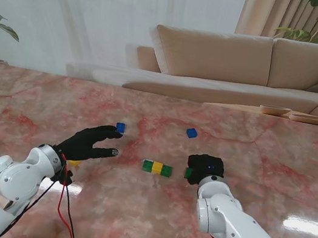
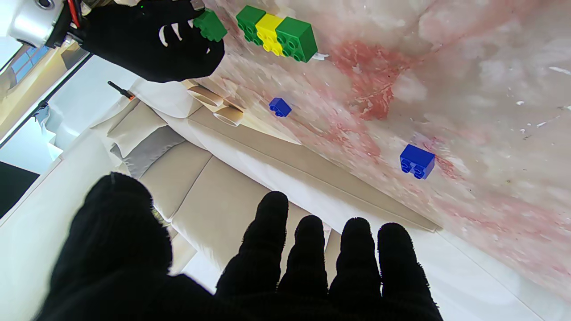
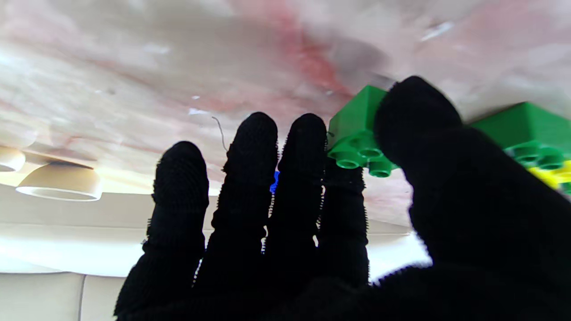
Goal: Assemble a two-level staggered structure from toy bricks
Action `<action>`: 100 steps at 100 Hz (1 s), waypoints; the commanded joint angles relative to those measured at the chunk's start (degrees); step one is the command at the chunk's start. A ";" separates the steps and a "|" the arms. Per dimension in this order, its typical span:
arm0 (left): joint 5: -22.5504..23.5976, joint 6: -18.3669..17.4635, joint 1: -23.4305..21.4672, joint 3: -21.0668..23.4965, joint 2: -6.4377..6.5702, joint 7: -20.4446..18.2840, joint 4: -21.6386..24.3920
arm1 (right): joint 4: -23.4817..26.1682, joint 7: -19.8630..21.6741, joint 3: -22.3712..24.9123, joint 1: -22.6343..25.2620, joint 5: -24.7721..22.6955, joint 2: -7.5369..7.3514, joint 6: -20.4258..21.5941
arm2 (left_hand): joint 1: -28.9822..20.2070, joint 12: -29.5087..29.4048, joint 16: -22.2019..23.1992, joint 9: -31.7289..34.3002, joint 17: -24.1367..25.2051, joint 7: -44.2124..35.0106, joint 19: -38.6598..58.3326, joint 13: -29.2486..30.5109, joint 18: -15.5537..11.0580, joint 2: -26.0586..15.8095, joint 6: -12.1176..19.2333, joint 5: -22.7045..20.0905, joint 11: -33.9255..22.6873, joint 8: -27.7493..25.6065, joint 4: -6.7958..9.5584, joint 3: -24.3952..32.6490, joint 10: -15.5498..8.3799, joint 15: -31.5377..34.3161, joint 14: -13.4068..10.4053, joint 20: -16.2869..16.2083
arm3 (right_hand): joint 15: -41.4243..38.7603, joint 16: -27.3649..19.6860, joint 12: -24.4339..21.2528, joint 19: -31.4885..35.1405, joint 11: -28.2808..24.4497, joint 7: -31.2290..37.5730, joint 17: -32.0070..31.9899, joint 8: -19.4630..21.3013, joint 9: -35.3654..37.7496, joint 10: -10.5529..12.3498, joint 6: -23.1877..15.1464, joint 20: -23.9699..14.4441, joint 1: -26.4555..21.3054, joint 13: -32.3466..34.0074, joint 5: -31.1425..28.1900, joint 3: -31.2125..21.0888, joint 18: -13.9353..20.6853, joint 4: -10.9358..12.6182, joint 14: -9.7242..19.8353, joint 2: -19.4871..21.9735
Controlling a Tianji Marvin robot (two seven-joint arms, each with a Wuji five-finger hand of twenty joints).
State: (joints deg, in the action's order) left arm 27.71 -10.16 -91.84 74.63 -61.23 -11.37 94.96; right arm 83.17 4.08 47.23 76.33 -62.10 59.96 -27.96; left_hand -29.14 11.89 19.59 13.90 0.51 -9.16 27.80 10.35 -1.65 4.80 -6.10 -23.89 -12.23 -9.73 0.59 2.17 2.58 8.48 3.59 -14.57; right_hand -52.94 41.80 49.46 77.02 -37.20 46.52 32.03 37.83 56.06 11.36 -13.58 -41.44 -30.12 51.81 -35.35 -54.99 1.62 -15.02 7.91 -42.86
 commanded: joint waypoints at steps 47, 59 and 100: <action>0.19 -0.18 0.03 -0.48 0.13 -0.76 0.79 | -1.26 -0.81 -5.65 -1.20 0.45 1.26 -3.44 | -0.30 -0.78 -0.65 -0.60 0.22 1.09 -2.06 -1.88 -2.58 -2.04 -0.76 -0.87 1.06 -0.29 0.76 -2.17 0.08 -2.16 -2.21 0.74 | -0.41 1.15 0.97 1.63 -0.41 3.76 -1.78 2.45 -3.65 -0.90 -2.11 -0.13 0.68 -1.10 -0.81 -1.76 0.22 -1.03 0.20 5.00; 0.24 -0.11 -0.01 -0.38 0.14 -0.82 0.93 | -1.82 -0.99 -6.98 -1.91 0.98 1.38 -3.86 | -0.31 -0.77 -0.64 -0.57 0.22 1.07 -2.07 -1.86 -2.57 -2.07 -0.78 -0.91 1.02 -0.29 0.75 -2.18 0.07 -2.13 -2.21 0.74 | -0.13 1.01 0.54 1.14 -0.72 2.42 -2.27 2.83 -5.00 -0.93 -1.12 -0.05 1.52 -1.91 0.08 -1.37 0.46 -0.79 0.33 5.87; 0.41 -0.22 -0.35 0.09 0.17 -0.84 1.21 | -3.96 -2.62 -9.72 -4.19 3.84 2.19 -5.42 | -0.38 -0.82 -0.67 -0.58 0.27 1.05 -2.42 -1.83 -2.67 -2.09 -0.65 -0.94 1.10 -0.30 0.71 -2.18 -0.02 -2.15 -2.39 0.91 | -0.29 0.85 -1.56 0.72 -2.44 -0.97 -2.62 4.83 -6.77 -0.51 0.01 -0.14 3.15 -2.71 0.47 1.32 0.87 0.53 0.74 7.95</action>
State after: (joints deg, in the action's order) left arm 28.10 -10.30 -91.85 74.67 -61.15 -12.15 95.99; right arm 79.95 0.79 37.74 72.21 -58.17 61.81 -33.13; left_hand -29.14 11.89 19.58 13.90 0.51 -9.15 27.17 10.35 -1.65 4.80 -6.12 -23.89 -12.21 -9.73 0.59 2.16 2.58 8.46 3.59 -14.56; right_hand -52.85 41.81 48.69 77.02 -38.47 44.39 29.83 42.03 50.33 10.96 -11.88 -41.44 -26.55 49.87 -34.23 -53.07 2.00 -15.03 7.90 -37.47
